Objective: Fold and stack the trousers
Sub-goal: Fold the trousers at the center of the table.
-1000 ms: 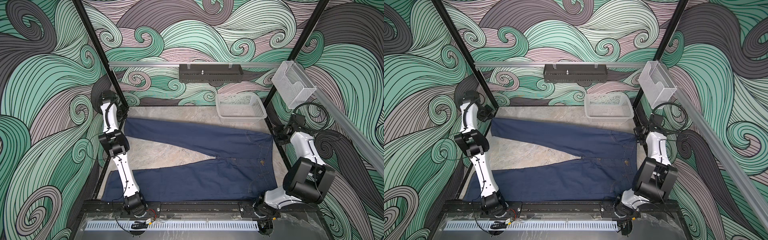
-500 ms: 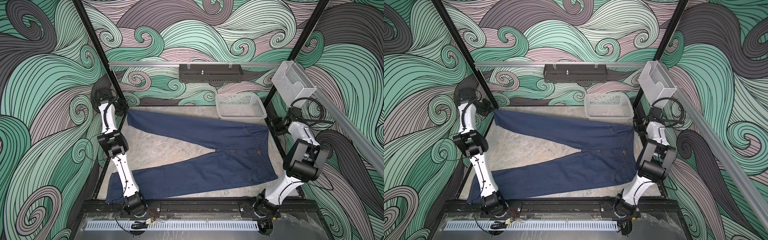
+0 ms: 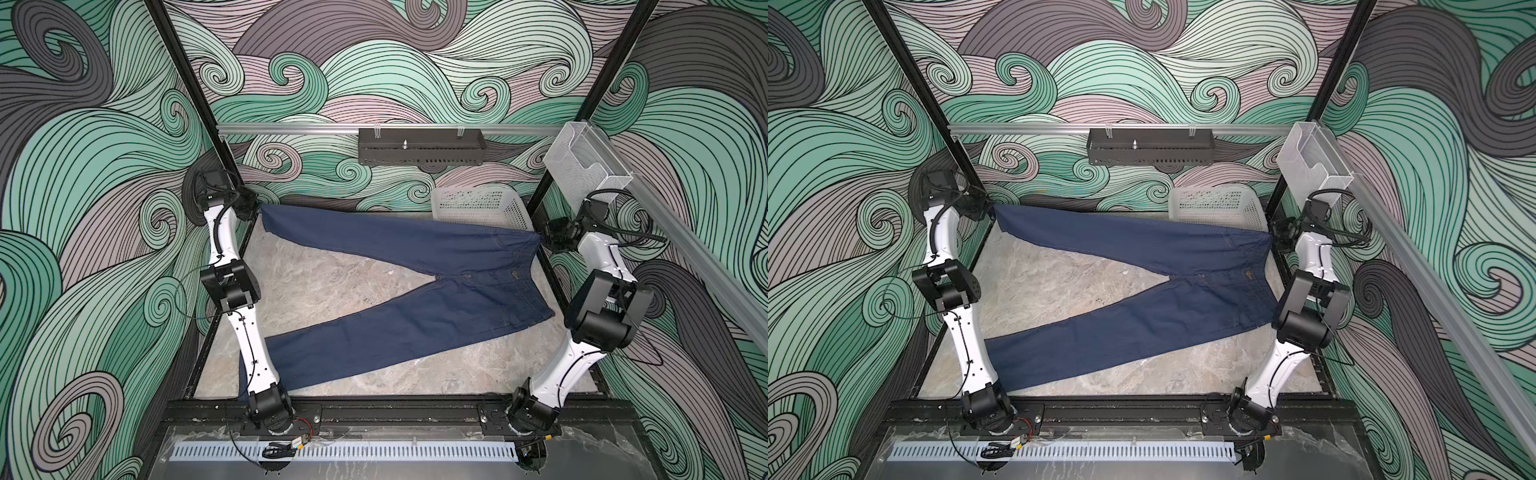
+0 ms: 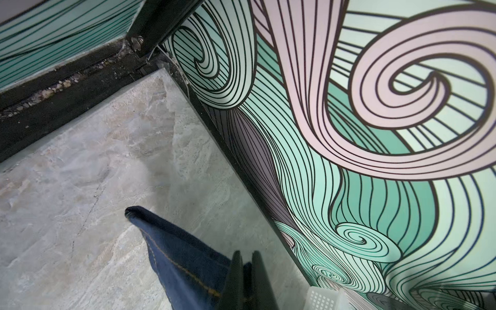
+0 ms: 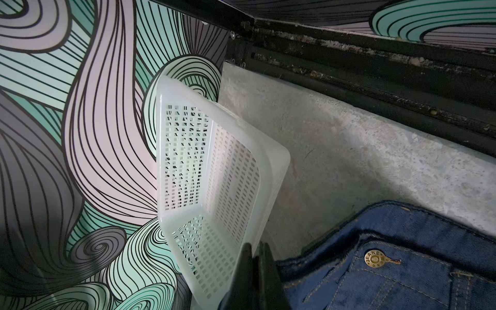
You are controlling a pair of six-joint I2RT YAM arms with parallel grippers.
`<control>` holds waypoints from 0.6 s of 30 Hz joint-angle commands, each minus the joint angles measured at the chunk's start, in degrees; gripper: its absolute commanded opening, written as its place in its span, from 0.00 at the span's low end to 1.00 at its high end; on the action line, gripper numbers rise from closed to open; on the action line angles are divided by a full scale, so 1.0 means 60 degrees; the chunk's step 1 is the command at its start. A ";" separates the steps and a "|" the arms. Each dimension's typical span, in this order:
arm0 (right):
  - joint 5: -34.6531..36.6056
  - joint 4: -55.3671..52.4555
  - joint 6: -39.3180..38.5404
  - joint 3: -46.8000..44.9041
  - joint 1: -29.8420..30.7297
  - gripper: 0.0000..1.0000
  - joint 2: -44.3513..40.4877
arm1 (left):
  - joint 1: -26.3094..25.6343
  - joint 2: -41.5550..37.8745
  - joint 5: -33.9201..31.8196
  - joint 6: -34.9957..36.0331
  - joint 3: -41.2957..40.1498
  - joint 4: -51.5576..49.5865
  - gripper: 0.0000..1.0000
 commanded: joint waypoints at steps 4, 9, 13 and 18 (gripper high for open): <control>-0.0118 0.0358 -0.0654 -0.1300 -0.0359 0.00 -0.1214 | 0.0296 -0.3218 0.0382 0.0571 -0.3414 -0.0180 0.00; -0.0429 -0.0225 -0.1134 -0.2305 -0.1091 0.00 -0.2313 | 0.0786 -0.6062 0.0278 0.0784 -0.7051 -0.0393 0.00; -0.0316 -0.0662 -0.1772 -0.3162 -0.1607 0.00 -0.3218 | 0.1218 -0.8026 -0.0212 0.1197 -0.9077 -0.0895 0.00; -0.0317 -0.0764 -0.2044 -0.4349 -0.1886 0.00 -0.3915 | 0.1605 -1.0330 -0.0419 0.1129 -1.2415 0.0294 0.00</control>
